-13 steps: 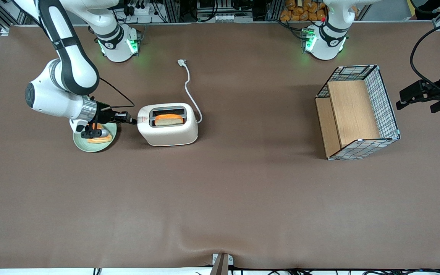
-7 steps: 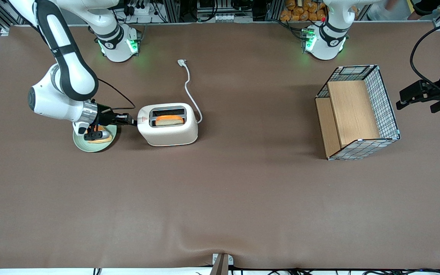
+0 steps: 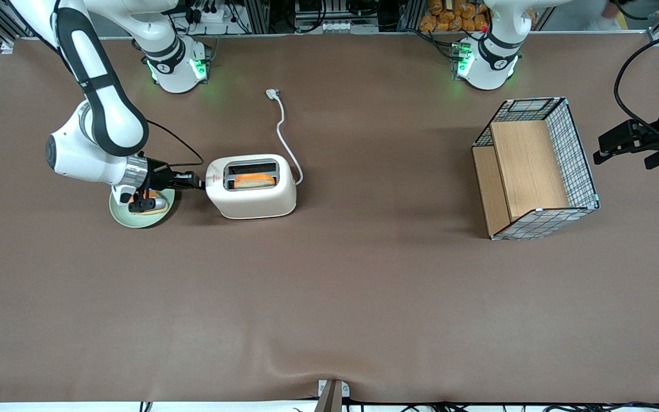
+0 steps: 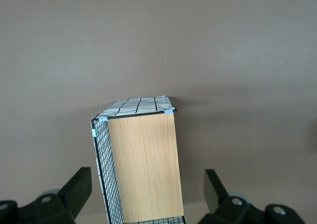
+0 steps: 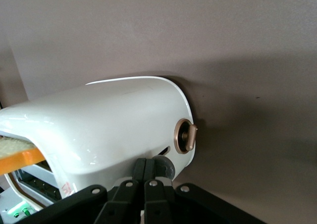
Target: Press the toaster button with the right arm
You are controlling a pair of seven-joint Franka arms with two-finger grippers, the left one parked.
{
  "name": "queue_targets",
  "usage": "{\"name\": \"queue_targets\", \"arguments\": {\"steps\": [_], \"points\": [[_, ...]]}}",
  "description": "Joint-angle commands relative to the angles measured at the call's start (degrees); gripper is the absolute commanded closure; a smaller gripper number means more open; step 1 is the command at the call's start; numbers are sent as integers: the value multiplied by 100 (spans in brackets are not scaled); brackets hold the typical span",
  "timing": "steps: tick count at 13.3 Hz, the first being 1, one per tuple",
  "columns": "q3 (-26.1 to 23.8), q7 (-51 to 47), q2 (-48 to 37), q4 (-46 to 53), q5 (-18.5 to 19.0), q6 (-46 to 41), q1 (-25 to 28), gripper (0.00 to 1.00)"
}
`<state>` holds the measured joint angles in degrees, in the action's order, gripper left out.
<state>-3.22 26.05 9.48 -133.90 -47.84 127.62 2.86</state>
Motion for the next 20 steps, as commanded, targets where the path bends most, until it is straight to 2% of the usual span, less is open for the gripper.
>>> {"name": "queue_targets", "arguments": {"steps": [1,7,10,20], "points": [[-65,707,283,-22,-366,228,-93,100],[-65,813,406,-31,-411,342,-93,100],[-65,1024,476,-31,-560,351,-102,100],[-65,1130,652,-23,-578,527,-146,100]]}}
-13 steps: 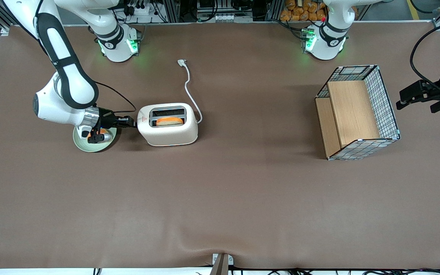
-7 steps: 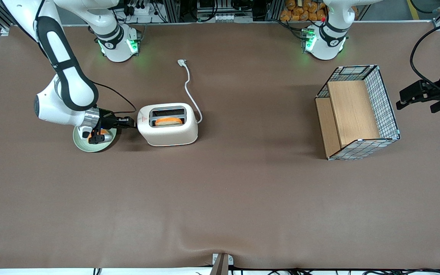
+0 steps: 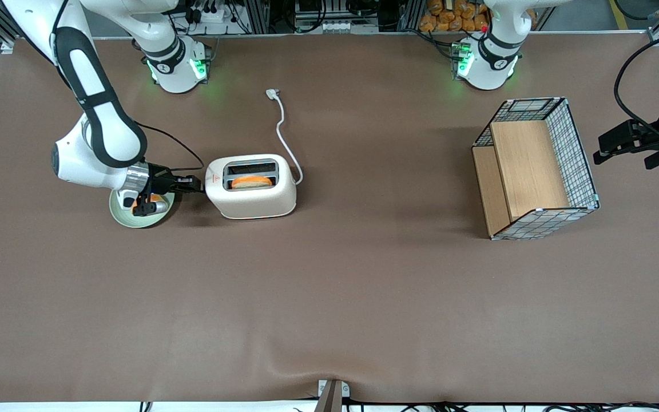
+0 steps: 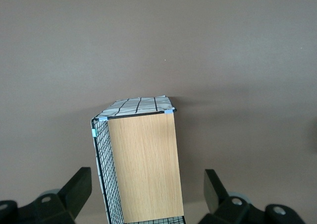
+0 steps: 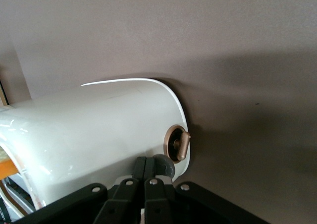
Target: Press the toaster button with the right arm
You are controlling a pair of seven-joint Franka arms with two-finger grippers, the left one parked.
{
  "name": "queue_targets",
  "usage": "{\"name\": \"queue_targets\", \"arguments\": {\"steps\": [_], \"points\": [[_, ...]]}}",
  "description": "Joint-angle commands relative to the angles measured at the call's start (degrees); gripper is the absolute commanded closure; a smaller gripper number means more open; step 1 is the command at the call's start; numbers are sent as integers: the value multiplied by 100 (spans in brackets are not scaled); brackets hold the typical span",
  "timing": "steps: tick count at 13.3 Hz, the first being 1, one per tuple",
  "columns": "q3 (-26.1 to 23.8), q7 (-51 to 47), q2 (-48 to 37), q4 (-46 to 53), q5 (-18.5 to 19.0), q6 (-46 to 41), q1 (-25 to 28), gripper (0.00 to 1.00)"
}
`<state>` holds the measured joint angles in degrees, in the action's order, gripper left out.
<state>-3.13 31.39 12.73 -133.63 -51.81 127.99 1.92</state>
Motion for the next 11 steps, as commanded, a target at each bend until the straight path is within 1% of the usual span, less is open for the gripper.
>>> {"name": "queue_targets", "arguments": {"steps": [1,5,7,8,11], "points": [[-74,588,309,-32,-181,456,-60,100],[-57,474,204,144,-172,254,-78,100],[-4,186,-41,206,-93,0,-78,100],[31,-103,-173,284,116,-211,-78,100],[49,-1307,-594,845,1432,-1351,-323,100]]}}
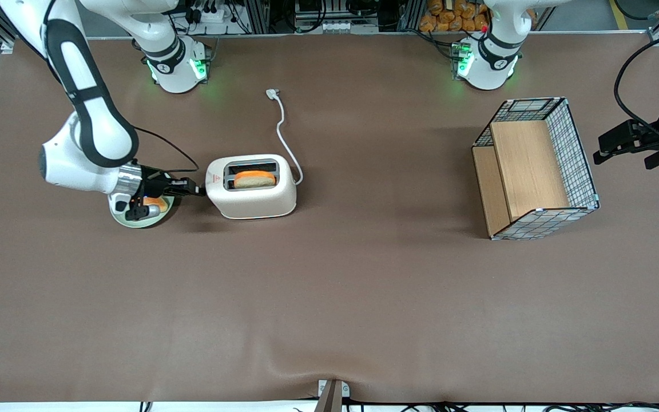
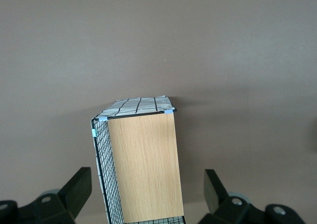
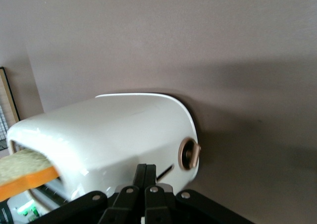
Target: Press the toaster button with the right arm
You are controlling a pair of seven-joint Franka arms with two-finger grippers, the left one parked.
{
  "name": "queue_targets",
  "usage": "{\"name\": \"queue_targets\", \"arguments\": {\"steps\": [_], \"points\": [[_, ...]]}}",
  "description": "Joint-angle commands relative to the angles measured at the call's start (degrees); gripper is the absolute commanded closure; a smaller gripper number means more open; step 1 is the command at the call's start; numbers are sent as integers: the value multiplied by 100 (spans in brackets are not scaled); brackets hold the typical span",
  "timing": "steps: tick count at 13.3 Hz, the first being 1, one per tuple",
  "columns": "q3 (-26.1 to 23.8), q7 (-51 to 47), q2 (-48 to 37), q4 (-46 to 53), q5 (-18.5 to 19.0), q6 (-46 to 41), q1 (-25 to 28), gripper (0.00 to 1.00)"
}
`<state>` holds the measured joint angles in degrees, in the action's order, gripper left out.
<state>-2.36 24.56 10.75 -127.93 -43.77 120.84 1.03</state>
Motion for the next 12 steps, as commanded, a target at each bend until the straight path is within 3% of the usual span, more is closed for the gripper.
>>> {"name": "queue_targets", "arguments": {"steps": [1,5,6,8,12], "points": [[-19,-889,-564,494,928,-1093,-322,100],[-27,-1619,-1013,1391,1825,-2422,-595,100],[-45,-1882,-1066,1689,2098,-2668,-578,91],[-80,-2165,-1066,2391,2616,-3283,-542,63],[-80,-2175,-1093,3308,3232,-3944,-542,28]]}}
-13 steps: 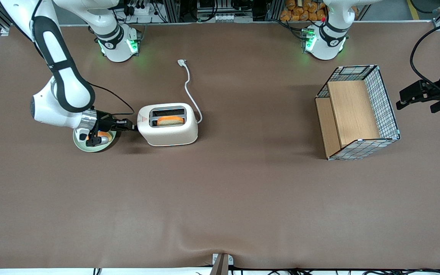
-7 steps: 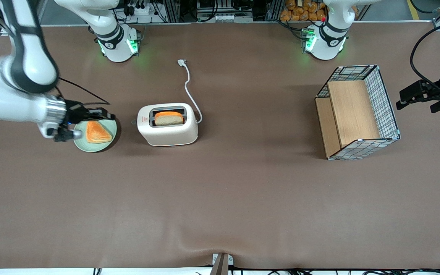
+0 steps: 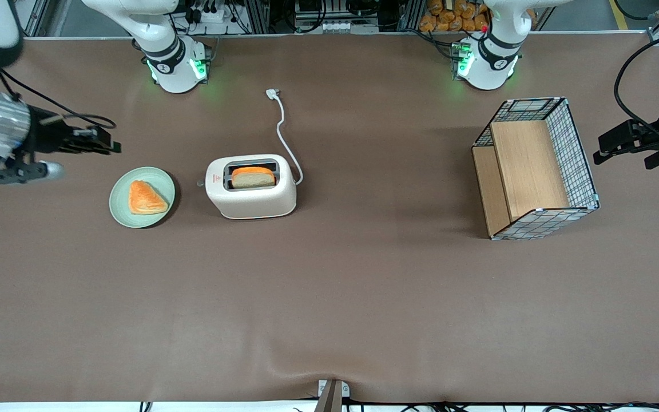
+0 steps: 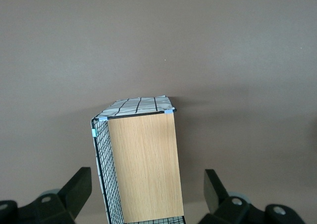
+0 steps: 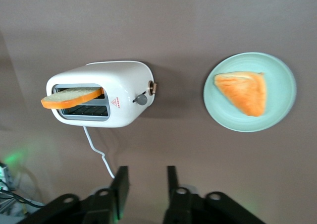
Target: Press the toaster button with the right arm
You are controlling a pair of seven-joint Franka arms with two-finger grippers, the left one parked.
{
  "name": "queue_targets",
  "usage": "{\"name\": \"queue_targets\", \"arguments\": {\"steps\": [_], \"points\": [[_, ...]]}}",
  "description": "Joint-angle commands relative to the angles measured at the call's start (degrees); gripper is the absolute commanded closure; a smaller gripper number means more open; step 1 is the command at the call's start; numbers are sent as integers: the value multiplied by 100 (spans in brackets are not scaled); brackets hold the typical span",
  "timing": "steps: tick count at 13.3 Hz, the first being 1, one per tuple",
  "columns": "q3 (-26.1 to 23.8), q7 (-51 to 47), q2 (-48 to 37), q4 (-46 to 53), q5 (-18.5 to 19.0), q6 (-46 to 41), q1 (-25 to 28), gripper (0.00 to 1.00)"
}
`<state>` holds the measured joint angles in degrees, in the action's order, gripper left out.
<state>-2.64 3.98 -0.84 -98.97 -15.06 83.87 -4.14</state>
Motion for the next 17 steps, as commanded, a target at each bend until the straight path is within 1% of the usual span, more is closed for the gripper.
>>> {"name": "queue_targets", "arguments": {"steps": [1,2,3,5,11,14,17], "points": [[-70,-117,-3,544,573,-292,-17,27],[-113,-108,-47,623,775,-301,9,26],[-148,-108,-126,650,960,-301,36,23],[-149,-108,-206,738,1207,-292,97,0],[-149,-117,-215,1133,1664,-213,194,0],[-131,-117,-197,1301,1621,-12,177,0],[-149,-117,-188,1310,1665,77,194,0]]}}
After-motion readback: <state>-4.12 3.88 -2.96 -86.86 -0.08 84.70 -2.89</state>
